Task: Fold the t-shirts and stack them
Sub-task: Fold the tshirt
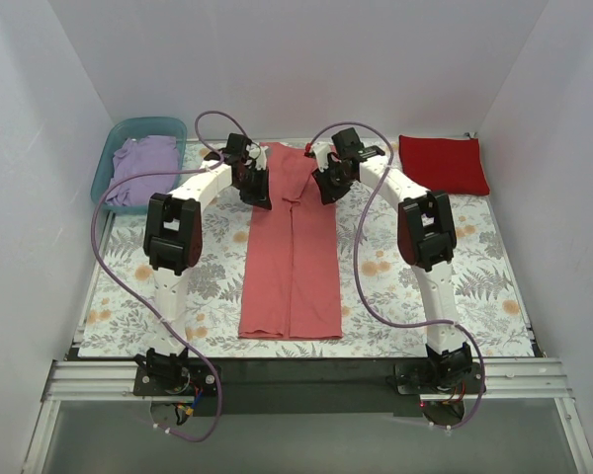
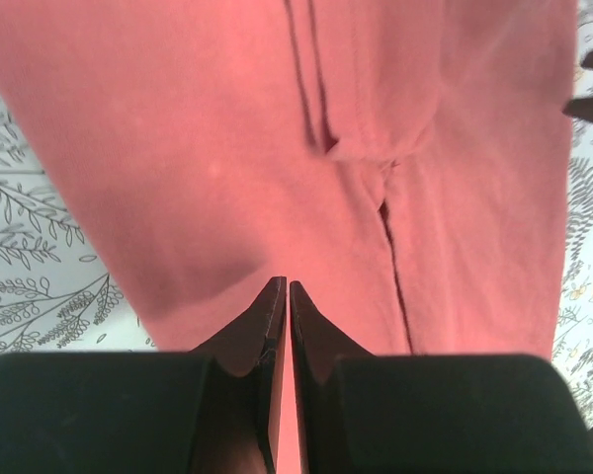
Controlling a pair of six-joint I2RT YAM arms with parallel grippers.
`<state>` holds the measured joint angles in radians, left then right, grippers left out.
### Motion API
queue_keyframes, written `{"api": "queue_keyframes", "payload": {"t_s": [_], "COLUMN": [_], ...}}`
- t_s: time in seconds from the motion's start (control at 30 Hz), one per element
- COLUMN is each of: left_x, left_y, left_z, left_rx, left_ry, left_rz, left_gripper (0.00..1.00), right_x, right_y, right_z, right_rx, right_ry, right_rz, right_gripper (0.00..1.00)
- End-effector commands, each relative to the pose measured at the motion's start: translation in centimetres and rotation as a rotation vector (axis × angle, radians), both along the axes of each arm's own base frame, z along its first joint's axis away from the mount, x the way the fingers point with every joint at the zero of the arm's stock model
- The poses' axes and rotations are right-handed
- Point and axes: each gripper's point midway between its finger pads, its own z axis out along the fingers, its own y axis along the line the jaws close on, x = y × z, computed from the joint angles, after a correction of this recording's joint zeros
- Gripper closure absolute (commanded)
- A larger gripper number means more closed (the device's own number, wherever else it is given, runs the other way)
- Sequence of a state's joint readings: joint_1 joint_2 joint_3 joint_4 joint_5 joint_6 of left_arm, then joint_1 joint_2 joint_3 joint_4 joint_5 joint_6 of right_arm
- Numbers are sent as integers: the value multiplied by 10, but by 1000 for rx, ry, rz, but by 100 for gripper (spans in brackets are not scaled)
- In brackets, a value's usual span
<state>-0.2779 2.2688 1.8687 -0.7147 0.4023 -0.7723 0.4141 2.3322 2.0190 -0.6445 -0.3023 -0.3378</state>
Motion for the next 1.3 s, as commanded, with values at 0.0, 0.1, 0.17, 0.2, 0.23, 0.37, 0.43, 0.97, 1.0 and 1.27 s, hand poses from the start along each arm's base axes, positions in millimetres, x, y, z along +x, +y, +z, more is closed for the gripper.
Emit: {"api": "queue_keyframes", "payload": {"t_s": [0.0, 0.1, 0.17, 0.2, 0.23, 0.37, 0.43, 0.97, 1.0, 1.27], "left_x": [-2, -4, -4, -3, -3, 5, 9, 48, 48, 64], "left_y": [1, 4, 6, 8, 8, 10, 13, 25, 24, 11], "left_z": [25, 13, 0, -4, -8, -22, -32, -55, -53, 65], "left_rx": [-36, -29, -15, -14, -18, -14, -8, -35, -39, -183], "left_ry": [-31, -3, 22, 30, 40, 47, 58, 35, 33, -217], "left_rz": [0, 10, 21, 29, 33, 58, 68, 117, 115, 24], "left_gripper": [95, 95, 96, 96, 96, 96, 96, 96, 96, 55], "right_x": [16, 19, 21, 21, 24, 34, 39, 83, 84, 95], "right_y": [-11, -16, -20, -21, -22, -22, -23, -28, -27, -22], "right_z": [-21, -32, -41, -43, -44, -53, -53, -44, -42, 82], "right_rx": [-66, -101, -125, -133, -139, -152, -155, -181, -177, -81], "right_ry": [-24, -24, -21, -20, -28, -44, -55, -202, -209, -463], "right_rz": [-56, -72, -85, -87, -91, -109, -118, -180, -179, -135], "right_gripper": [69, 69, 69, 69, 70, 70, 70, 68, 66, 23]}}
